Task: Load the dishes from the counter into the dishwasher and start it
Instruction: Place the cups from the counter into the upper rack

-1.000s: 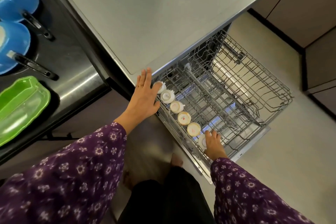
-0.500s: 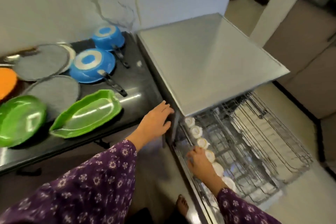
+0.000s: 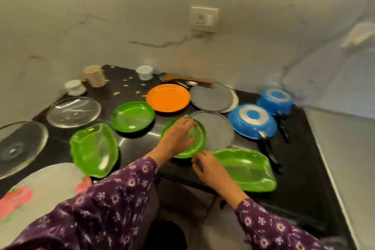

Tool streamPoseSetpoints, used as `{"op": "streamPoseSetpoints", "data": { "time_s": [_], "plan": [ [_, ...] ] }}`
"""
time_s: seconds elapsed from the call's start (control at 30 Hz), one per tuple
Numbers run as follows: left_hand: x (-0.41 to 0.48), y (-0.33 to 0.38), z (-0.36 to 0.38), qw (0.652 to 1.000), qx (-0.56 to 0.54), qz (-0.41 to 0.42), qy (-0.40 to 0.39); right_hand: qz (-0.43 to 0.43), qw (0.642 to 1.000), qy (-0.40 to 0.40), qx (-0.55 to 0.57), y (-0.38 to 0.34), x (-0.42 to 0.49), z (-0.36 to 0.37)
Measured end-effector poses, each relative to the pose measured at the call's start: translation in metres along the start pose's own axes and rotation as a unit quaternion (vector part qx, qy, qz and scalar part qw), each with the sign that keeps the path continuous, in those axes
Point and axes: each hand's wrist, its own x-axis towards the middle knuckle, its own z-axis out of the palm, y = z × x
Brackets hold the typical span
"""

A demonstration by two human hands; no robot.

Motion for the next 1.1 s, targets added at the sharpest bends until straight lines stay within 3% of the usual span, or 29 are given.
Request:
{"op": "streamPoseSetpoints", "data": {
  "time_s": [0.17,0.3,0.63,0.83,1.1],
  "plan": [
    [-0.028,-0.104,-0.072,0.989,0.032,-0.123,0.074,-0.074,0.995,-0.066,-0.017,-0.067,0.098,0.05],
    [-0.044,-0.165,-0.107,0.973,0.049,-0.205,0.091,-0.082,0.989,-0.121,-0.039,-0.099,0.142,0.083],
    [-0.027,-0.266,-0.134,0.937,0.036,-0.33,0.109,-0.168,0.929,-0.281,-0.172,-0.118,0.232,0.123],
    [-0.005,-0.302,-0.145,0.92,0.026,-0.374,0.112,-0.259,0.856,-0.362,-0.262,-0.12,0.253,0.135],
    [0.061,-0.373,-0.157,0.918,0.049,-0.39,0.057,-0.341,0.818,-0.381,-0.263,-0.141,0.267,0.141]
  ]
}}
